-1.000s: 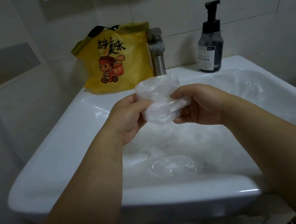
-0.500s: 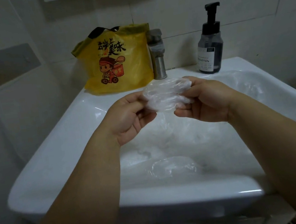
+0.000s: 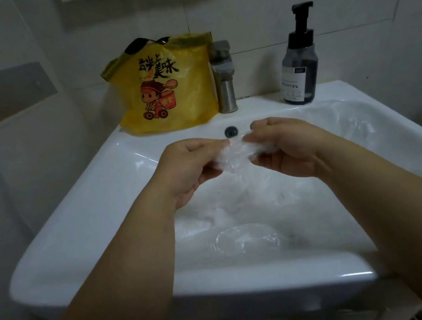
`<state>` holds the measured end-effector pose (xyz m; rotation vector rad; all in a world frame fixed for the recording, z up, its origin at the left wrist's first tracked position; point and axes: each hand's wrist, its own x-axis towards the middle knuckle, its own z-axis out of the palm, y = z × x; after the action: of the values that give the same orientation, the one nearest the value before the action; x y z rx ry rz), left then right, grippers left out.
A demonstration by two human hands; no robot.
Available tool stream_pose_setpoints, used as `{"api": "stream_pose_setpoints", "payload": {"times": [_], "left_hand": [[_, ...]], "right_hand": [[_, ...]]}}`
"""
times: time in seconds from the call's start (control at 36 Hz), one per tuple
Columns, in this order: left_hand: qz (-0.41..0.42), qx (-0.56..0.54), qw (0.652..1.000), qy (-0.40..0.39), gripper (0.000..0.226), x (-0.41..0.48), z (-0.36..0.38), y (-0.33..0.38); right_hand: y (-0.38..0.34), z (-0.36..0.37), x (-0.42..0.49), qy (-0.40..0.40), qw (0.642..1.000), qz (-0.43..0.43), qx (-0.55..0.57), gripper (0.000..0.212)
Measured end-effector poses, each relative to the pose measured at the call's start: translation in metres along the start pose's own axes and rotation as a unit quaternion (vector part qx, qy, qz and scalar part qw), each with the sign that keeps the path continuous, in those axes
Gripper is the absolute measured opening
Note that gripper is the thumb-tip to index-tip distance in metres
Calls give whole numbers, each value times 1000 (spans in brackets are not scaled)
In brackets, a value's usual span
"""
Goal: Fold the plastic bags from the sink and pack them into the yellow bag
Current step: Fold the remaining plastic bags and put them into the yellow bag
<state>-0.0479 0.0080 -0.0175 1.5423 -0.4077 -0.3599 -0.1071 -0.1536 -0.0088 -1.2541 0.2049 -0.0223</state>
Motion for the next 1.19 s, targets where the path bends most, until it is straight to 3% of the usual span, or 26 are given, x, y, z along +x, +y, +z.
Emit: {"api": "stream_pose_setpoints", "payload": {"times": [0.08, 0.14, 0.25, 0.33, 0.42, 0.5, 0.58, 0.67, 0.75, 0.81, 0.89, 1.03, 1.08, 1.19], "left_hand": [[14, 2, 1000, 8, 13, 1, 0, -1], [17, 0, 1000, 16, 17, 2, 1, -1], [-10, 23, 999, -19, 40, 1, -1, -3], [-42, 110, 988, -98, 24, -2, -1, -4], [-63, 127, 980, -138, 15, -3, 3, -7], [-51, 111, 986, -112, 12, -1, 3, -7], [-34, 21, 997, -67, 14, 4, 4, -8], [-11, -45, 999, -4, 13, 9, 5, -8], [-2, -68, 997, 35, 12, 12, 4, -9], [0, -93, 994, 49, 12, 15, 3, -10], [5, -140, 989, 35, 19, 16, 2, -9], [17, -120, 992, 28, 18, 14, 5, -10], [7, -145, 989, 26, 17, 12, 6, -8], [-62, -97, 989, -91, 56, 6, 11, -7]], "right_hand": [[0, -2, 4, 35, 997, -7, 68, 57], [0, -1, 4, 45, 994, -17, 102, 71], [1, 1, 3, 78, 991, -76, 80, 78], [2, 3, 1, 61, 991, -106, -46, 80], [7, 6, 1, 34, 985, -107, -130, 87], [9, 6, 5, 29, 991, -113, -72, 92], [8, 4, 7, 8, 996, -52, -71, 101], [12, 11, 2, -82, 984, 45, -155, 81], [18, 15, 2, -94, 983, 38, -152, 39], [17, 15, 2, -82, 987, 22, -139, 26], [16, 16, 1, -72, 990, 4, -121, 21], [19, 20, 2, -64, 992, -13, -108, 33], [20, 22, 3, -50, 993, -26, -100, 27], [20, 23, 2, -37, 992, -55, -106, 23]]}}
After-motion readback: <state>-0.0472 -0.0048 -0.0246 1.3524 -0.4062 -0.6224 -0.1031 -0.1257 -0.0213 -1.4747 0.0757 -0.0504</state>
